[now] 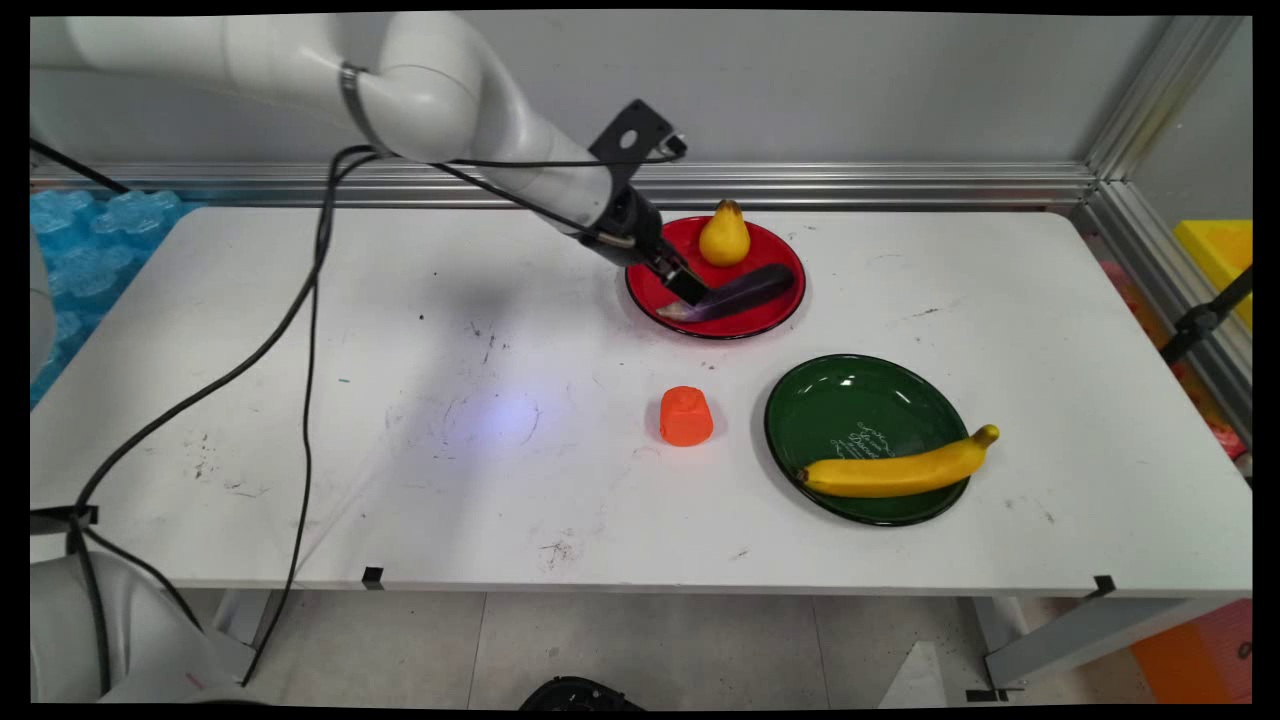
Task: Pick up the eggplant from the red plate
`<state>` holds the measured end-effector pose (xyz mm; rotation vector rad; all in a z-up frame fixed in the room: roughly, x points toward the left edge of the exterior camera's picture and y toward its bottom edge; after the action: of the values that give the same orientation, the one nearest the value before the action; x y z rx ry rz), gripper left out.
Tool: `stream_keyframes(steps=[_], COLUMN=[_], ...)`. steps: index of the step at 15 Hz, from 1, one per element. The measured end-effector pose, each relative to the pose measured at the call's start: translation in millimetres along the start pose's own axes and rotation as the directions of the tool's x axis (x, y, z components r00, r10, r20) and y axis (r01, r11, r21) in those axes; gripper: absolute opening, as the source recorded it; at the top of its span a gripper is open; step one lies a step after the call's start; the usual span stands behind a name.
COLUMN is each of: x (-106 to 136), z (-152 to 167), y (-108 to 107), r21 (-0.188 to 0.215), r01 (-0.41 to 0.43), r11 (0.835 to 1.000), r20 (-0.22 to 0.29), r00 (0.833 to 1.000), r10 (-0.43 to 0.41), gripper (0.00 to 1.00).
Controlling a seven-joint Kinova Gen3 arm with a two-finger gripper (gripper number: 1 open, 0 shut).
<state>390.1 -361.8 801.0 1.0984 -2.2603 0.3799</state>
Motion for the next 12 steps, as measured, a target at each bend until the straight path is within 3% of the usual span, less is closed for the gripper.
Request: stream_keyframes(steps=[12], x=[29], z=[77], y=[-8], r21=[-0.036], r01=[-0.005], r11=[0.999], r20=[0.068], r00=[0.998], r10=[0.007], gripper=[1.00])
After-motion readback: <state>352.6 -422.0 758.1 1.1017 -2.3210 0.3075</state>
